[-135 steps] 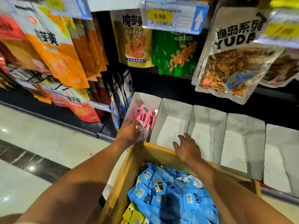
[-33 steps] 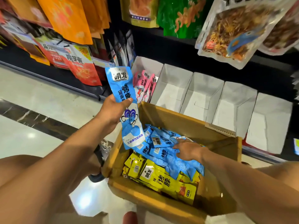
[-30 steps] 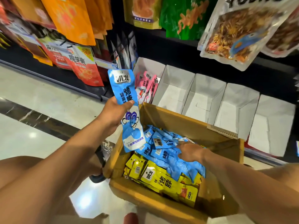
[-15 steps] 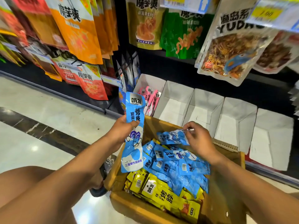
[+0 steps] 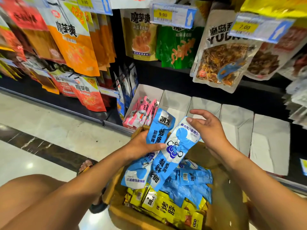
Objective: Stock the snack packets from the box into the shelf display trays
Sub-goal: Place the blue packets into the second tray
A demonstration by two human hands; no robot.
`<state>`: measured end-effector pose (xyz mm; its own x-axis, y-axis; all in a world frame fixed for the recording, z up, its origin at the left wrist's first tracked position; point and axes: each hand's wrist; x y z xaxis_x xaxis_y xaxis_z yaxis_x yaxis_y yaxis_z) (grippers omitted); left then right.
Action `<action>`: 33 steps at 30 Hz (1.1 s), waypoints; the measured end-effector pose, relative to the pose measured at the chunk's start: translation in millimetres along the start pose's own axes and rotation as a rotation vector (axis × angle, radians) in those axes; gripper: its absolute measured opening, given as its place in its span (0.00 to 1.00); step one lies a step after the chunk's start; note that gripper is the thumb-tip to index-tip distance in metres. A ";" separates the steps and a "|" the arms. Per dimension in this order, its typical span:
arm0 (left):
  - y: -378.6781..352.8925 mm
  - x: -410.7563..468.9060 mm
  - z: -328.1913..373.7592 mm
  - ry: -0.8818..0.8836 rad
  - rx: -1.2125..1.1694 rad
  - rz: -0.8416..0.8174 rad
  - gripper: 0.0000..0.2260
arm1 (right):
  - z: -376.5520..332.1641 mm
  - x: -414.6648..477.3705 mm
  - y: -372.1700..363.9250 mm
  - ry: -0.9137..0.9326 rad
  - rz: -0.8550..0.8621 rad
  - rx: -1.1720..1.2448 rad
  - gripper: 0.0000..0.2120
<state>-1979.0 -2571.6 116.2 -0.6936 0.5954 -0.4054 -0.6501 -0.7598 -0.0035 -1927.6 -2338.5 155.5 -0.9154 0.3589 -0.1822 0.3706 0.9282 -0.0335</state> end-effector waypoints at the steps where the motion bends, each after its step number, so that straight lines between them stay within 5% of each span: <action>1: -2.6 -0.1 1.5 0.017 -0.019 -0.025 0.16 | 0.1 0.1 -0.2 -0.009 0.013 0.025 0.13; 11: -13.8 5.2 6.0 0.039 -0.062 0.061 0.11 | 6.6 -1.2 -5.4 -0.054 0.108 0.153 0.16; 14: -6.5 8.9 9.0 -0.004 -0.176 0.243 0.11 | 19.2 -13.4 -9.1 -0.173 -0.065 0.054 0.21; 19: 7.0 12.0 13.3 -0.064 -0.317 0.390 0.10 | 51.0 -42.9 -31.9 -0.398 -0.500 -0.199 0.13; 26: 17.5 18.8 6.8 -0.073 -0.159 0.539 0.08 | 56.0 -28.4 -27.4 -0.377 -0.141 -0.149 0.07; 31: 31.7 19.0 5.2 -0.053 -0.004 0.615 0.10 | 46.6 -6.7 6.8 -0.036 -0.089 -1.075 0.04; 33: 32.9 18.3 5.8 -0.094 0.035 0.580 0.13 | 41.9 -3.1 15.9 0.024 -0.086 -1.097 0.05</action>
<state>-2014.9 -2584.2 114.0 -0.9625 0.1074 -0.2489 -0.1654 -0.9601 0.2255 -1912.3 -2328.9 114.4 -0.9387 0.2793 -0.2018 -0.0249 0.5290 0.8483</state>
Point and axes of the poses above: each hand's wrist, its own x-axis towards the middle knuckle, its own y-axis out of the back of the hand, z = x × y
